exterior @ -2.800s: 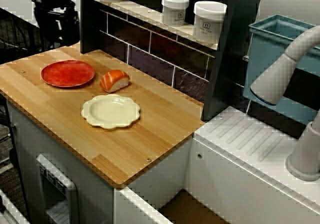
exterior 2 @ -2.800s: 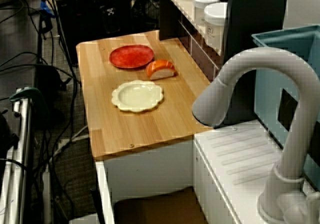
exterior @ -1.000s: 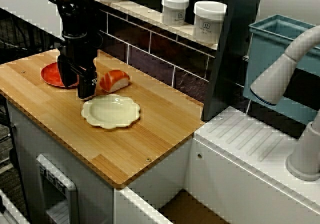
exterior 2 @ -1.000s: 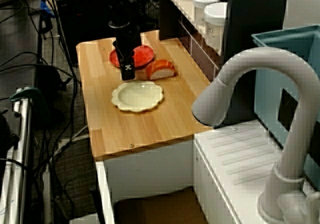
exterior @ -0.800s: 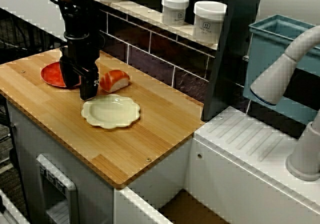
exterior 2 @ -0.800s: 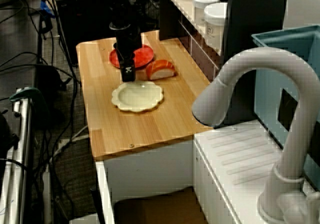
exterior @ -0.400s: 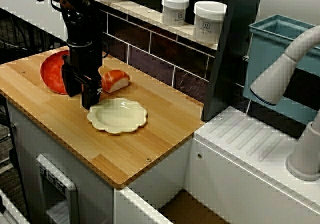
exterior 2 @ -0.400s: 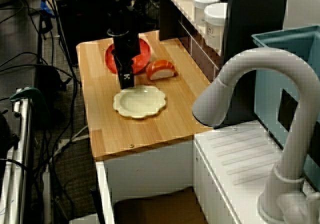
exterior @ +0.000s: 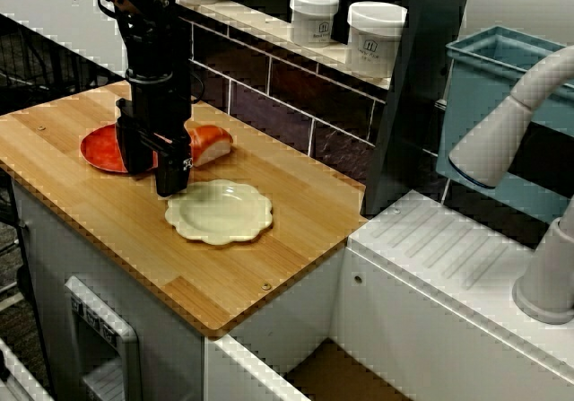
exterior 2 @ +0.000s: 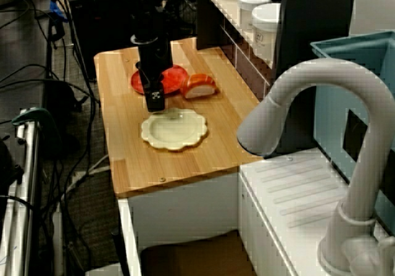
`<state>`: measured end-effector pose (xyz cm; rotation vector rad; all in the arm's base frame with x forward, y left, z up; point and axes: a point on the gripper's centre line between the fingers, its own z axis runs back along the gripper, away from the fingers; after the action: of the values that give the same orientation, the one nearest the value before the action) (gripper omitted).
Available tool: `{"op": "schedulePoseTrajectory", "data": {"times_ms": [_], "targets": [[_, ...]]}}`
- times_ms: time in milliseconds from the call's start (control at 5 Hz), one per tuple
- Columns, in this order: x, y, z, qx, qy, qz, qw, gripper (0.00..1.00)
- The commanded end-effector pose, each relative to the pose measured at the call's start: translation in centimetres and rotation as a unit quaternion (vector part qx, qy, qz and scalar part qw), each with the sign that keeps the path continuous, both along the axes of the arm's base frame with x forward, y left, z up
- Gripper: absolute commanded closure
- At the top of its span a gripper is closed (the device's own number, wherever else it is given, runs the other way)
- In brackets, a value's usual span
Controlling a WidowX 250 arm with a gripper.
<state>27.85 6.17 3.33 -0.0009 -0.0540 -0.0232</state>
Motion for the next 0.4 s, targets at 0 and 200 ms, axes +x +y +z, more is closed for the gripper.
{"op": "schedulePoseTrajectory", "data": {"times_ms": [0, 200], "targets": [[0.53, -0.26, 1.95, -0.003, -0.027, 0.003, 0.9996, 0.00], [0.53, -0.76, 1.51, 0.003, -0.027, 0.003, 0.9996, 0.00]]}}
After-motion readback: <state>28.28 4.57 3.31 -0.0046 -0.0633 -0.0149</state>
